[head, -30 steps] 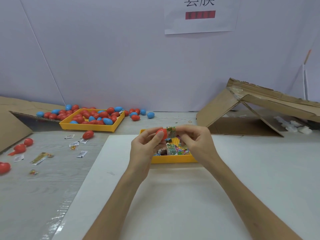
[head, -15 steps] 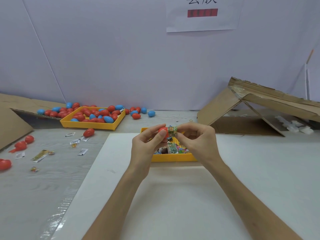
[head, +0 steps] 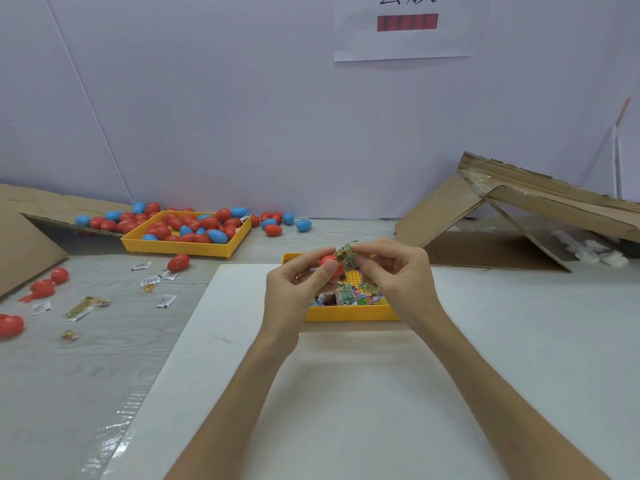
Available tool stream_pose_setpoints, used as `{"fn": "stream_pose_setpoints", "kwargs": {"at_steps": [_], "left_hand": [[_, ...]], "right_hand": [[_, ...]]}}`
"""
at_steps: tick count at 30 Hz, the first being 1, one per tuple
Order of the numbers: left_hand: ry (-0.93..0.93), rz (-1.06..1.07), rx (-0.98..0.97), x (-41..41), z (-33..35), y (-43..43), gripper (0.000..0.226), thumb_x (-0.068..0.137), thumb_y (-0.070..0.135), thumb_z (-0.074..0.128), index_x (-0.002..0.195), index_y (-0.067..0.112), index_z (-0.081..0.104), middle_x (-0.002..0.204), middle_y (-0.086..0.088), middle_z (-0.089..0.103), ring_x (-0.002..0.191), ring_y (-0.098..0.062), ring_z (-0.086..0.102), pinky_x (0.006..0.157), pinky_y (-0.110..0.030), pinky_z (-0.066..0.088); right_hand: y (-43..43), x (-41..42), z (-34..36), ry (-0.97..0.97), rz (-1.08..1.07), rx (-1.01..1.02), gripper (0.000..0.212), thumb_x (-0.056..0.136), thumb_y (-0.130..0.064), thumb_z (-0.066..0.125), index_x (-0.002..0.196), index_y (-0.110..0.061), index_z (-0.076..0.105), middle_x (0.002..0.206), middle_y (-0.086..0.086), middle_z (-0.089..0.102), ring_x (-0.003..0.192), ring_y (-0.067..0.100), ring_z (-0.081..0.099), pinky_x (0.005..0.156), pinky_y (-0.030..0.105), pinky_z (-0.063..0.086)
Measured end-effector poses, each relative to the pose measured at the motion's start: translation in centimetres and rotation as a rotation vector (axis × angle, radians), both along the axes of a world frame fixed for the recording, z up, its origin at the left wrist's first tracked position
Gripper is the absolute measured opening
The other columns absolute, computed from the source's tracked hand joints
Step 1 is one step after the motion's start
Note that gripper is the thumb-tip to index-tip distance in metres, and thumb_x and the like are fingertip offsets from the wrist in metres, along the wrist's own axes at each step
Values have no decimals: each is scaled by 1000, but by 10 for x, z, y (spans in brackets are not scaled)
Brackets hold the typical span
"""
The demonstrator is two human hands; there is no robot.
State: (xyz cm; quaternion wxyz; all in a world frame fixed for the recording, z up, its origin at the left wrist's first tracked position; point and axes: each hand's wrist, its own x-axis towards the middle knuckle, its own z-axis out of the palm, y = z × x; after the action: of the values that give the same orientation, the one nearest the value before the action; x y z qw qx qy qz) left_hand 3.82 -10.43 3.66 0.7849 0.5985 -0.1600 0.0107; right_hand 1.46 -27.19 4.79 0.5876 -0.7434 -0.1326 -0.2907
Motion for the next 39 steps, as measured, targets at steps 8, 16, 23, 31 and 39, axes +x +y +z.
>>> {"fn": "stream_pose_setpoints", "kwargs": {"at_steps": [8,16,23,31,39], "left_hand": [[-9,0,7,1,0,0,35,75,33,75,107,20,77,94,1,78,89,-17,76,71,-21,58],[-19,2,15,1,0,0,34,74,33,77,106,21,77,95,1,78,90,-18,75,71,-22,59],[-15,-1,32,1,0,0,37,72,33,78,107,20,77,93,1,77,90,-18,75,72,-23,59],[-7,-3,53,1,0,0,39,69,36,79,104,19,76,90,3,76,85,-15,74,69,-21,58],[16,-3,42,1,0,0,39,68,38,80,103,21,76,92,1,75,86,-17,73,71,-24,58]], "right_hand": [[0,-1,0,-9,21,4,28,89,5,69,94,-22,77,78,-10,70,61,17,61,60,40,55],[0,0,-1,28,33,49,22,90,4,67,99,-13,77,75,-13,70,60,18,60,61,42,55],[1,-1,0,53,65,111,19,91,6,65,103,-3,76,78,-4,69,58,17,58,62,48,51],[1,1,-3,79,98,126,25,93,5,62,101,-15,76,77,-10,69,59,14,58,60,35,50],[0,1,-2,117,100,162,30,94,6,60,100,-19,76,71,-13,69,57,11,56,57,25,49]]}}
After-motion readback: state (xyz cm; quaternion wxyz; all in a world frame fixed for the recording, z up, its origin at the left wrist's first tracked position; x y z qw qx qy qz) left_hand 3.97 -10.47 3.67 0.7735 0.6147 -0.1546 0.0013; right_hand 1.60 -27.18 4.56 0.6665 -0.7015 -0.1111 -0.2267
